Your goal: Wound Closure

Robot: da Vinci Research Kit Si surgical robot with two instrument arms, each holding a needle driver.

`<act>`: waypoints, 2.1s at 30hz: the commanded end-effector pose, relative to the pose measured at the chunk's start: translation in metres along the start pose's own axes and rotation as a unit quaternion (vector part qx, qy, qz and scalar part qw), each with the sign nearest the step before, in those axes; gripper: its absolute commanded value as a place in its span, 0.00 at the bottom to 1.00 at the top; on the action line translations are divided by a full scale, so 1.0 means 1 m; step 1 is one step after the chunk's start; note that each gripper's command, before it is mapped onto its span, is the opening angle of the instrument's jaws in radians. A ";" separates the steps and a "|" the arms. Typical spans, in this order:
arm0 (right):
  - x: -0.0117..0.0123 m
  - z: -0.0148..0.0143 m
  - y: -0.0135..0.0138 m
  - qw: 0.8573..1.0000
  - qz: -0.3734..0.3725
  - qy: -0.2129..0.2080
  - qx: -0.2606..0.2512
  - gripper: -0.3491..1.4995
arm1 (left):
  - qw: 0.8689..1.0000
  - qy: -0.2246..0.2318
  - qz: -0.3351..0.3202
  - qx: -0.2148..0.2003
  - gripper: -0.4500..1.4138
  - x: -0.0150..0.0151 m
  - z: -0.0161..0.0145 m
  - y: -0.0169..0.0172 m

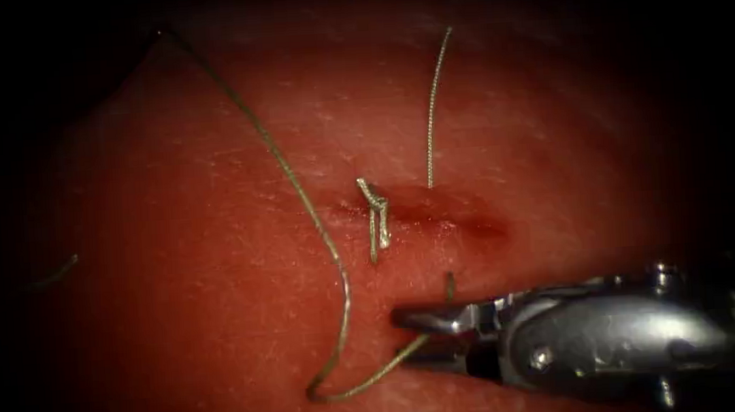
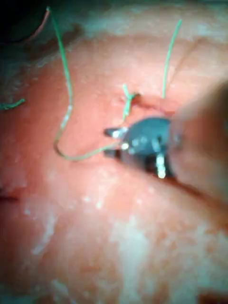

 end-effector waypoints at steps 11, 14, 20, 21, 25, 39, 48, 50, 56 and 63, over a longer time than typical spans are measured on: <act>-0.0044 -0.0037 0.0083 0.977 0.194 -0.037 -0.076 0.71 | 1.000 0.000 -0.002 -0.005 0.05 -0.0007 0.0007 -0.0004; -0.0051 -0.0027 0.0104 0.923 0.373 0.057 -0.072 0.67 | 1.000 0.000 -0.001 -0.004 0.05 -0.0008 0.0007 -0.0003; -0.0074 0.0012 0.0094 0.845 0.524 0.089 -0.054 0.67 | 1.000 0.000 -0.003 -0.007 0.05 -0.0010 0.0011 -0.0002; -0.0079 0.0021 0.0092 0.836 0.539 0.092 -0.055 0.67 | 1.000 0.000 -0.003 -0.006 0.05 -0.0011 0.0011 -0.0002; -0.0099 0.0046 0.0088 0.814 0.569 0.102 -0.059 0.69 | 1.000 0.000 -0.006 -0.008 0.05 -0.0011 0.0013 -0.0002; -0.0135 0.0079 0.0110 0.797 0.582 0.114 -0.114 0.69 | 1.000 0.000 -0.006 -0.008 0.05 -0.0011 0.0014 -0.0003; -0.0121 0.0080 0.0118 0.789 0.586 0.138 -0.119 0.49 | 1.000 0.000 -0.004 -0.009 0.05 -0.0015 0.0017 -0.0003; -0.0120 0.0081 0.0119 0.789 0.586 0.144 -0.117 0.44 | 1.000 0.000 -0.004 -0.009 0.05 -0.0016 0.0018 -0.0003; -0.0114 0.0082 0.0122 0.792 0.583 0.162 -0.083 0.01 | 1.000 0.000 -0.004 -0.009 0.05 -0.0016 0.0018 -0.0004; -0.0111 0.0077 0.0119 0.800 0.572 0.163 -0.073 0.00 | 1.000 0.000 -0.003 -0.009 0.05 -0.0016 0.0018 -0.0003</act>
